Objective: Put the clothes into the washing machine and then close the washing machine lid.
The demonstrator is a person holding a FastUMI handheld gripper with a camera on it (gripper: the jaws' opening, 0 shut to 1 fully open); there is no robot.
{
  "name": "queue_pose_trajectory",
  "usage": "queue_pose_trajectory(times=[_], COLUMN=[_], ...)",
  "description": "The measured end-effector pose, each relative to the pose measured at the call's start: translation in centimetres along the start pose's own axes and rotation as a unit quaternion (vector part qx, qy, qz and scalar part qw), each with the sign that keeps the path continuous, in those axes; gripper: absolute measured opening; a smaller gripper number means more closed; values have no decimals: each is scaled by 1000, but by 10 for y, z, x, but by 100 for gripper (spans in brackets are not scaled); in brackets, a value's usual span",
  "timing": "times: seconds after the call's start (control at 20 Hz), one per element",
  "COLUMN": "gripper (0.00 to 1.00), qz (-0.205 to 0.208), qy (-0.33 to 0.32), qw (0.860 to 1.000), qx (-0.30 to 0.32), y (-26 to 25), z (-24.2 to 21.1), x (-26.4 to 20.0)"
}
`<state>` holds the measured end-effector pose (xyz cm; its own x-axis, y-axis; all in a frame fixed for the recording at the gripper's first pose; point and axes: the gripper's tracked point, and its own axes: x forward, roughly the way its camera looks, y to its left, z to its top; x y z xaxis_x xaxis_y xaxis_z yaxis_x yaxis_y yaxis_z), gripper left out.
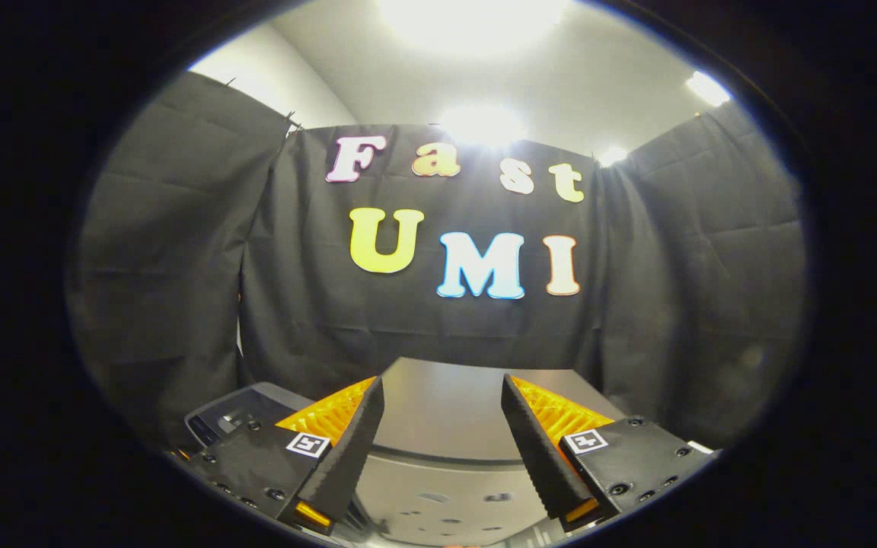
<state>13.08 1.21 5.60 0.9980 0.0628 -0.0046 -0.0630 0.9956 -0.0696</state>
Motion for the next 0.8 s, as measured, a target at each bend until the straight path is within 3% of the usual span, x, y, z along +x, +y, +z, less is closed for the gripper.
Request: queue_pose_trajectory(times=[0.35, 0.8], gripper=[97, 96], qz=[18, 28], qy=[-3, -1], qw=[999, 999], qx=[-38, -19], y=[-50, -65], z=[-31, -38], x=[-39, -51])
